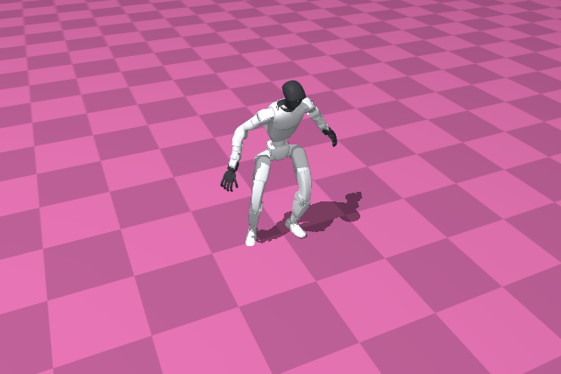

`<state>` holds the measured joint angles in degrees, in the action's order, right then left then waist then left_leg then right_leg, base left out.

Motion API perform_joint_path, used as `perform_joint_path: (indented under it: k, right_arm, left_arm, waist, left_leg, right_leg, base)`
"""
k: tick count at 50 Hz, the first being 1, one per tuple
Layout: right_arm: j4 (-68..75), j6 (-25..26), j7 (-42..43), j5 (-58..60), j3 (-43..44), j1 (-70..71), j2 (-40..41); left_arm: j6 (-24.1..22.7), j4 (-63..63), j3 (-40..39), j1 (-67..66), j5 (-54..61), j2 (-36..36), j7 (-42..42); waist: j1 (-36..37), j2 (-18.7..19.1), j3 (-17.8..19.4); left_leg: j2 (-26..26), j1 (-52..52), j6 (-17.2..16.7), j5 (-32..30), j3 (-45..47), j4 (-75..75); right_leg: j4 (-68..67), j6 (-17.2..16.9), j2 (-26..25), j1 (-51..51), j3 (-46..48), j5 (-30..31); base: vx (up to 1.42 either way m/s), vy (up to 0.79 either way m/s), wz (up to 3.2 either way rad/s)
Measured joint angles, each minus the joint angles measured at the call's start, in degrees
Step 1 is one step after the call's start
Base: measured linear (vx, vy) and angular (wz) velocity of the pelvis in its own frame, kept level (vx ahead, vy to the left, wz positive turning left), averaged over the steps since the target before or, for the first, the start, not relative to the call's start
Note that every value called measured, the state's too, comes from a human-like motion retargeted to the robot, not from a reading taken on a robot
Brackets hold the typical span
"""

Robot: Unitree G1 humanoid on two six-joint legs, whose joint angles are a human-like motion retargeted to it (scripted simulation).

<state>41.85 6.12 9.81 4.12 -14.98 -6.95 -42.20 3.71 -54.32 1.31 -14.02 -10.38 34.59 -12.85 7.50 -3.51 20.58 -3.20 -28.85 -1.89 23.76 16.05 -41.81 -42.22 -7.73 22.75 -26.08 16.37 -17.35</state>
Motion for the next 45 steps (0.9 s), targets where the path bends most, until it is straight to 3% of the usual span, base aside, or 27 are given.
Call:
perform_joint_path:
  k: [7,15,21,27,33,38,40,42,45]
  right_arm:
    - [-0.02,-0.66,-1.25,1.13,-2.37,-0.22,1.83]
    - [-2.38,-2.53,-1.9,3.1,-3.12,-2.2,2.13]
    - [-2.0,-2.4,-1.87,3.35,-1.9,-3.17,2.22]
    - [-0.42,-1.43,-2.45,3.46,-1.97,-4.14,2.95]
    - [2.88,-1.12,-1.85,5.26,-1.49,-3.89,5.84]
    - [0.65,-0.51,-2.48,3.82,-2.39,-4.61,3.87]
    - [0.79,-0.48,-1.91,3.79,-2.46,-4.19,3.8]
    - [2.03,-0.5,-0.72,4.02,-2.5,-2.89,4.5]
    - [4.09,-0.73,1.12,5.46,-2.35,-0.69,5.82]
  left_arm:
    - [1.03,-0.48,1.8,2.34,-2.16,2.18,0.27]
    - [1.94,0.72,2.27,5.21,-3.24,5.7,-1.13]
    - [2.03,1.13,1.75,5.53,-1.08,8.18,-1.86]
    - [1.54,0.67,0.41,5.02,1.53,9.44,-2.97]
    - [-0.27,-0.4,-1.05,2.91,1.8,10.06,-4.59]
    - [-1.3,0.32,-0.86,2.86,3.82,10.07,-5.58]
    - [-1.79,0.21,-0.83,2.96,4.2,9.76,-6.29]
    - [-1.97,-0.2,-0.91,3.18,3.81,9.13,-6.89]
    - [-1.58,-0.48,-1.33,3.49,3.14,7.61,-6.97]
  waist:
    - [-1.29,-0.59,1.98]
    - [-1.01,3.84,0.54]
    - [-1.53,5.97,0.42]
    - [-1.49,5.29,0.36]
    - [-3.23,2.46,0.29]
    - [-3.57,0.39,0.25]
    - [-3.52,-0.77,0.06]
    - [-3.86,-1.79,0.35]
    - [-4.1,-1.16,1.49]
  left_leg:
    - [-3.23,1.67,1.96,-2.54,-3.27,-0.49]
    - [-12.62,1.86,0.01,-5.73,-7.17,4.96]
    - [-17.84,2.61,-2.24,-6.66,-9.2,7.31]
    - [-20.36,2.92,-4.1,-6.1,-10.87,5.63]
    - [-20.61,3.08,-6.83,-4.81,-13.11,1.17]
    - [-20.63,3.23,-9.18,-5.98,-14.2,1.23]
    - [-20.91,3.39,-9.86,-6.83,-14.01,1.35]
    - [-21.03,4.5,-9.9,-8.69,-13.94,2.72]
    - [-23.17,7.98,-9.39,-13.78,-14.37,7.7]
  right_leg:
    - [-20.39,2.59,0.02,-9.03,-3.12,7.33]
    - [-55.92,10.03,-1.96,-27.11,-5.91,-9.7]
    - [-67.23,13.93,0.6,-30.74,-8.09,-16.1]
    - [-53.46,11.91,2.26,-24.28,-12.04,-15.12]
    - [-23.53,6.37,5.1,-9.37,-14.27,-9.56]
    - [2.09,1.56,9.37,1.89,-9.44,-6.02]
    - [10.34,0.06,10.68,5.33,-6.19,-1.62]
    - [15.18,-0.23,11.32,7.42,-5.55,6.43]
    - [8.96,-0.14,10.08,4.43,-8.63,10.1]
  base:
    - [0.0,0.0,0.03]
    - [-0.03,-0.09,-0.22]
    - [0.02,-0.17,-0.1]
    - [0.06,-0.26,0.05]
    - [0.1,-0.36,0.31]
    - [0.06,-0.54,0.09]
    - [0.05,-0.66,-0.12]
    - [0.04,-0.72,-0.05]
    - [0.04,-0.76,-0.16]
